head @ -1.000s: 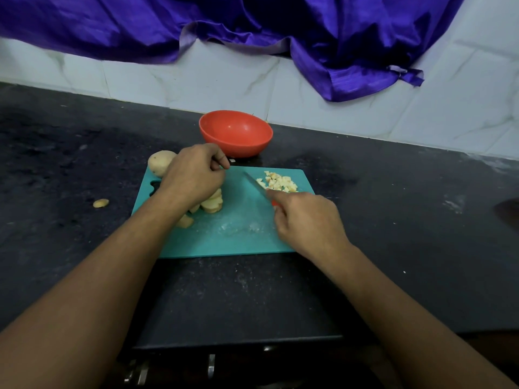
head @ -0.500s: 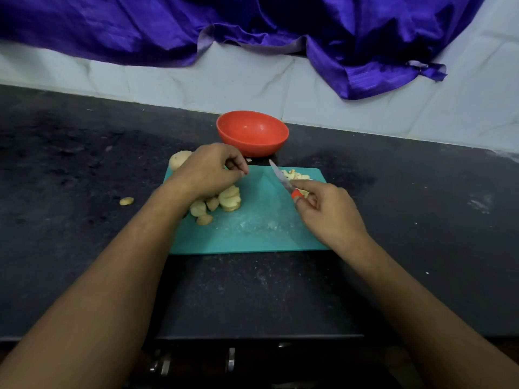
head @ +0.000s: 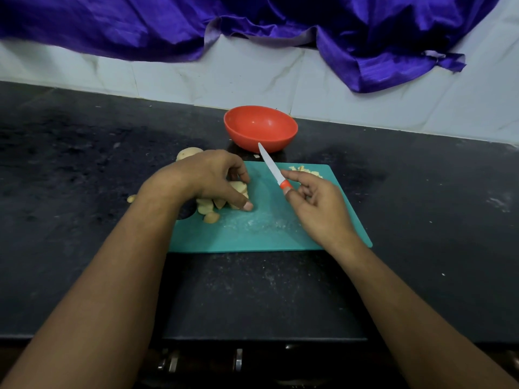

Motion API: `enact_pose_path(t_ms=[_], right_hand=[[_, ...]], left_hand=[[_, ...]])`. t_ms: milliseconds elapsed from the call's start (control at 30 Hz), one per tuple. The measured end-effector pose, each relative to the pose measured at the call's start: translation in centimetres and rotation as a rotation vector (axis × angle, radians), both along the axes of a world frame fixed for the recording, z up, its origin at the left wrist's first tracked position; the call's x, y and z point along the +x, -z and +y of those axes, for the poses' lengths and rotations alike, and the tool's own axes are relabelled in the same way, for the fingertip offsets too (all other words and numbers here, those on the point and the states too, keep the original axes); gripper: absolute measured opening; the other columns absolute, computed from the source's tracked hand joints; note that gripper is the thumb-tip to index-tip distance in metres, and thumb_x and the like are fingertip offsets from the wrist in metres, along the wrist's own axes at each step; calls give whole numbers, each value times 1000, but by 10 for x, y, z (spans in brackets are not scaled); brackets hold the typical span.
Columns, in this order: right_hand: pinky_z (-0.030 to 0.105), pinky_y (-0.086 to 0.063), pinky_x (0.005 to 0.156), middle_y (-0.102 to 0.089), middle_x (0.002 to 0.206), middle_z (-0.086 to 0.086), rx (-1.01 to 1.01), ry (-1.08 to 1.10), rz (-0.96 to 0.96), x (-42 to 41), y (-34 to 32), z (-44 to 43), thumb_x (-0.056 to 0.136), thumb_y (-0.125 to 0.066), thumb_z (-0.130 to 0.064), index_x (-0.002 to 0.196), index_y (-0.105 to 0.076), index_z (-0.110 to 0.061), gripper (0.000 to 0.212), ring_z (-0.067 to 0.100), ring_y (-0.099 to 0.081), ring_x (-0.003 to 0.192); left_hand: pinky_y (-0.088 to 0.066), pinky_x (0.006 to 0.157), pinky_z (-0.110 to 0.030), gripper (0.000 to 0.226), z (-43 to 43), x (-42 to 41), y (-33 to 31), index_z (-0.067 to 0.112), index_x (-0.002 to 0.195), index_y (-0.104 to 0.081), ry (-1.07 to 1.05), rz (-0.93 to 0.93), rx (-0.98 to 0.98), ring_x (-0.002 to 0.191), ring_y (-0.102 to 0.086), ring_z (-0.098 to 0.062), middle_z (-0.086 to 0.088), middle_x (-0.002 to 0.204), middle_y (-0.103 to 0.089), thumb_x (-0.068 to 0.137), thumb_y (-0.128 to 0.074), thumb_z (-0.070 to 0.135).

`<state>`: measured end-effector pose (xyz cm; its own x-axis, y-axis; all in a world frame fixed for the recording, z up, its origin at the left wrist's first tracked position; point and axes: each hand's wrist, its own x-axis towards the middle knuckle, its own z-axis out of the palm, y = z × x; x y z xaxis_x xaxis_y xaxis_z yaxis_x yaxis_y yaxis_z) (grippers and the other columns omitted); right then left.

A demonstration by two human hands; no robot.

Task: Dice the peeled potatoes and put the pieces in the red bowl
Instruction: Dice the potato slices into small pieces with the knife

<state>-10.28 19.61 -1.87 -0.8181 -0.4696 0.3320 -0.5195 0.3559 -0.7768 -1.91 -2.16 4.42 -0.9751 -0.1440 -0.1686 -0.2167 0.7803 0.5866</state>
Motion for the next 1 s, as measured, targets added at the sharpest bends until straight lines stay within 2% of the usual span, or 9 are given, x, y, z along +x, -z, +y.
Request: enact_pose_path(t_ms=[167, 333, 500, 567, 633, 733, 800, 867, 1000], right_hand=[[33, -31, 52, -38, 53, -9, -24, -11, -15, 3, -1, 2, 100, -64, -26, 126, -71, -35, 28, 10, -34, 49], [38, -34, 53, -42, 56, -6, -63, -17, -38, 3, -2, 3, 99, -65, -26, 126, -71, -33, 28, 14, -37, 51], [46, -41, 54, -42, 57, -4, -100, -20, -75, 3, -2, 2, 99, -66, -25, 125, -72, -32, 28, 20, -40, 54], [47, -44, 54, -44, 59, 2, -128, -17, -102, 2, -1, 2, 99, -66, -25, 124, -72, -32, 27, 23, -41, 56], [47, -45, 51, -47, 63, 13, -168, -5, -123, 1, -2, 2, 98, -66, -26, 121, -72, -34, 26, 25, -43, 57], [37, -38, 48, -52, 62, 9, -270, 43, -168, 0, -3, 4, 99, -65, -21, 120, -73, -32, 25, 21, -42, 53], [28, -37, 48, -55, 59, -5, -327, 83, -194, -1, -5, 6, 100, -63, -17, 120, -73, -29, 25, 13, -41, 50], [25, -38, 48, -56, 58, -8, -340, 100, -196, -2, -5, 8, 100, -62, -17, 121, -72, -27, 25, 11, -41, 49], [36, -39, 50, -55, 59, -3, -306, 97, -162, 1, -4, 7, 99, -63, -20, 121, -72, -31, 26, 21, -43, 53]], left_hand=[[-55, 63, -25, 44, 3, -2, 1, 35, 102, -69, -9, 32, -32, 75, -72, -11, 16, 95, -66, 66, -95, 38], [-55, 55, -23, 30, 9, -2, 0, 26, 95, -73, 22, 103, 56, 54, -68, -9, 18, 70, -69, 73, -92, 23], [-60, 65, -24, 14, 7, -1, -2, 27, 93, -76, -4, 200, 74, 68, -74, -9, 18, 78, -74, 84, -84, 21], [-61, 73, -23, 12, 5, -4, 0, 27, 93, -77, -41, 292, 106, 77, -73, -5, 12, 83, -75, 88, -80, 17], [-63, 77, -31, 14, 5, -8, 4, 24, 96, -78, -71, 352, 198, 80, -74, -8, 6, 88, -76, 89, -78, 12], [-62, 76, -30, 15, 15, -16, 12, 27, 96, -77, -95, 415, 278, 83, -74, -9, 6, 92, -75, 89, -77, 13], [-56, 71, -18, 13, 27, -21, 18, 27, 93, -75, -86, 423, 231, 77, -70, 0, 9, 88, -74, 89, -78, 15], [-50, 68, -14, 9, 38, -27, 24, 24, 91, -75, -67, 433, 136, 71, -66, 3, 10, 81, -73, 88, -78, 16], [-51, 70, -28, 8, 42, -34, 33, 30, 87, -71, -96, 429, -109, 78, -65, -1, 14, 81, -70, 86, -79, 30]])
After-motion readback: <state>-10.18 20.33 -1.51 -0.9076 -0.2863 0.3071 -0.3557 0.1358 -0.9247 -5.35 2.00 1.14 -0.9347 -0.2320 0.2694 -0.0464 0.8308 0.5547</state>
